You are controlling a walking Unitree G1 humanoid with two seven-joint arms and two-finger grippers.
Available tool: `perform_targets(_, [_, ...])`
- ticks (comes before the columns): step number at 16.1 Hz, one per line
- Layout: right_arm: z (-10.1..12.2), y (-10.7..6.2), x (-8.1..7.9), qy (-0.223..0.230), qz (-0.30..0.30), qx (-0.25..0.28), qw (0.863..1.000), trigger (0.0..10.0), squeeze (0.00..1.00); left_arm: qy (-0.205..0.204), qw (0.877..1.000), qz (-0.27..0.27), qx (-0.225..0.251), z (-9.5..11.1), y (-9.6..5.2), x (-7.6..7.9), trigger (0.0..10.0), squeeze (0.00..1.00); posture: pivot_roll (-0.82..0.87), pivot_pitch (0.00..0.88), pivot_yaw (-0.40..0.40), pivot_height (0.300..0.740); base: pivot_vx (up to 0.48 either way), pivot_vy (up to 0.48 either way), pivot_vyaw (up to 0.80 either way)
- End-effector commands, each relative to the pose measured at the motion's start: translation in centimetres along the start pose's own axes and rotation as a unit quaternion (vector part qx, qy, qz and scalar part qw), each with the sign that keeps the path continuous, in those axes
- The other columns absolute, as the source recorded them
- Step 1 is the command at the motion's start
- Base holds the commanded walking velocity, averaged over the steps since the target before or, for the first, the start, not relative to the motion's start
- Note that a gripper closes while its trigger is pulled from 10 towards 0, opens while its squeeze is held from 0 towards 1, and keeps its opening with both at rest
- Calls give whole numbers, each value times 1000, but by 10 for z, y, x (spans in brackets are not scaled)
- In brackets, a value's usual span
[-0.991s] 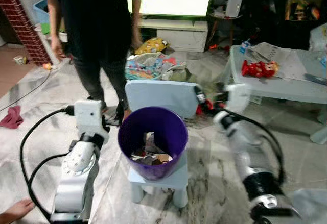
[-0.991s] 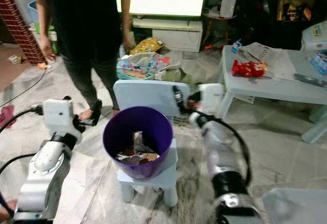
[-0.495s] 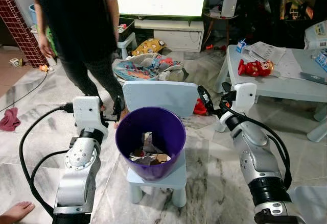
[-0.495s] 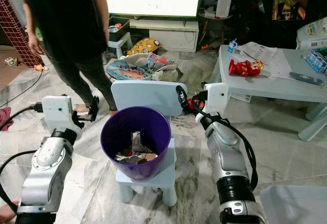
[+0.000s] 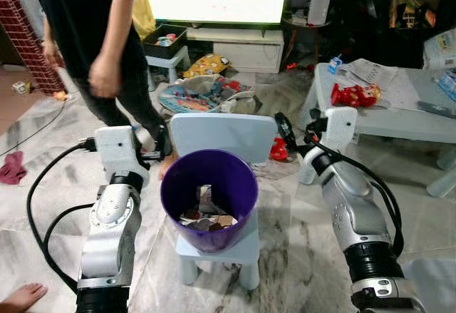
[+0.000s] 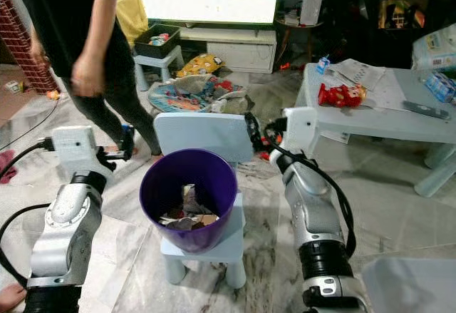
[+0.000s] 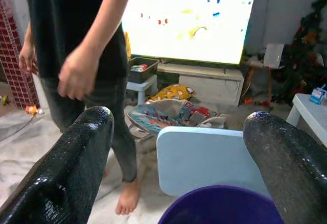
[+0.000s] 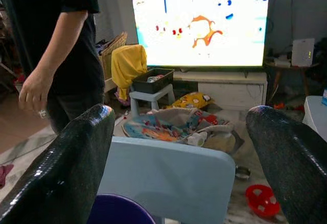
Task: Picking trash to rubbish bin
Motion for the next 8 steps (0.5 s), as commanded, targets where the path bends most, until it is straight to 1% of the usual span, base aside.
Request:
perform_targets(1, [2,-1,0,-1,-4,1,1000,10000,1000,-11,1000,3,-10,-3,0,0,10000,0,81,0,-25,740,0,0,-738])
perform_targets(4, [5,1,-1,-2,-4,1,1000,10000,1000,-9,1000,3,-5,0,2,1,10000,0,74,0,-29,740,0,0,-758])
perform_targets(6, [6,0,-1,-5,-5,-1,1000,10000,1000,-13,1000,3,-1,1,3,3,10000,0,72,0,-32,740,0,0,-584])
perform_targets(7, [6,0,0,-6,-6,-2,1000,10000,1000,-13,1000,3,0,2,3,3,10000,0,70,0,-32,740,0,0,-569])
perform_targets(8, [7,0,1,-7,-8,-3,1000,10000,1000,-20,1000,2,1,2,3,4,10000,0,67,0,-32,740,0,0,0])
Point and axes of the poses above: a point about 5 cm out from each wrist's last joint towards the gripper, its own y axis pointing out of the wrist towards the gripper, its own z axis along the axis of the wrist's last joint, x = y × z, the point moved 2 cm from there along y, pointing out of the wrist towards the gripper, and after that the axes turned 11 degrees about y, right-handed, at the moved point
